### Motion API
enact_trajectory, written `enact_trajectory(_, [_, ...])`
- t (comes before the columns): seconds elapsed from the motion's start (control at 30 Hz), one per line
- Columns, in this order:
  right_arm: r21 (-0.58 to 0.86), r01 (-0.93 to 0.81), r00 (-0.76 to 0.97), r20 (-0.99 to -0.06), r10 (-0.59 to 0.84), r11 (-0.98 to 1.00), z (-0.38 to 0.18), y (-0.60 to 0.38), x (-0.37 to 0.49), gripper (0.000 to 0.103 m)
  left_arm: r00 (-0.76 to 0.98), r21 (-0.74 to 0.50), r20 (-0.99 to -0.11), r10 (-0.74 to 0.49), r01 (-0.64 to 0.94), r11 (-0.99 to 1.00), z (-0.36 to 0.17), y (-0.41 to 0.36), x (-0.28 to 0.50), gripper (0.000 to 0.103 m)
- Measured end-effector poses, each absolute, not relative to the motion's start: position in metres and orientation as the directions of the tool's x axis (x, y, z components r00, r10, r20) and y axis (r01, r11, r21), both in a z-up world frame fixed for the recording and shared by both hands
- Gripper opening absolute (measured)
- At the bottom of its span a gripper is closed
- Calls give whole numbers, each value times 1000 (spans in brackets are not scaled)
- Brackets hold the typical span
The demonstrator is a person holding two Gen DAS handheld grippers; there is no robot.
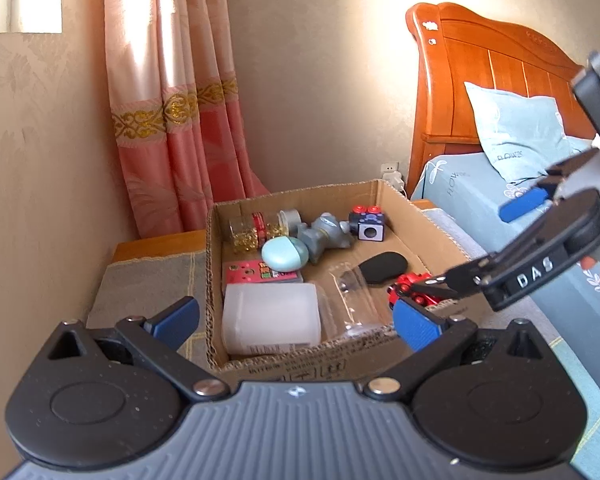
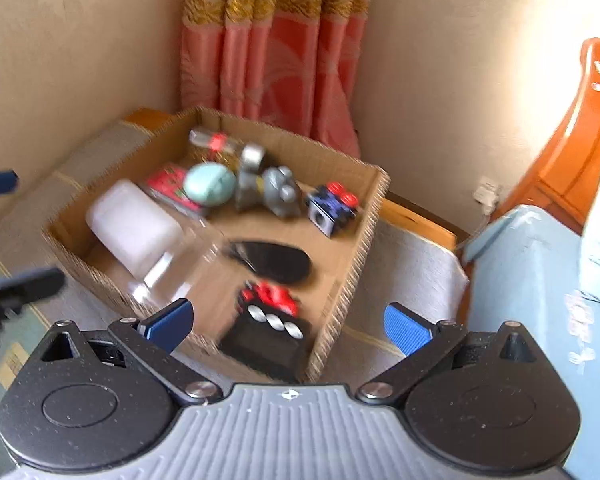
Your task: Organize rigid objects
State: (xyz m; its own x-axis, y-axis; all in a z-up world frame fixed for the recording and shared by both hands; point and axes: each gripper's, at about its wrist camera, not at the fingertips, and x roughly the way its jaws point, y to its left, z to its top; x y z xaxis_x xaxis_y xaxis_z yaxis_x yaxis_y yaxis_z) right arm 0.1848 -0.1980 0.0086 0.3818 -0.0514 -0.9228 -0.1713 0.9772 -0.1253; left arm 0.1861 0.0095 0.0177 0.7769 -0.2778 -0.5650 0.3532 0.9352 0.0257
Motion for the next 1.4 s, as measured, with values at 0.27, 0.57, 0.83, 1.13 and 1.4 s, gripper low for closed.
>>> enact_trajectory(0.27, [-186,31,337,-923,-186,982,16,-196,149,103,788,43,-595,-156,226,973,19,9,171,102])
enact_trajectory(0.57, [-105,174,348,-924,-161,979,35,-182,109,103,757,110,-653,-19,120,987,28,4,157,102])
enact_trajectory(0.83, [-110,205,378,-908,-182,972,43,-181,102,103,739,94,-674,-16,107,990,34,2,147,102])
enact_trajectory(1.13, [-112,215,393,-899,-191,970,46,-183,101,103,741,101,-672,-5,98,990,37,-2,146,102])
enact_trajectory(1.4, [-116,213,393,-899,-194,970,45,-183,101,103,737,105,-676,-3,100,990,37,-3,147,102])
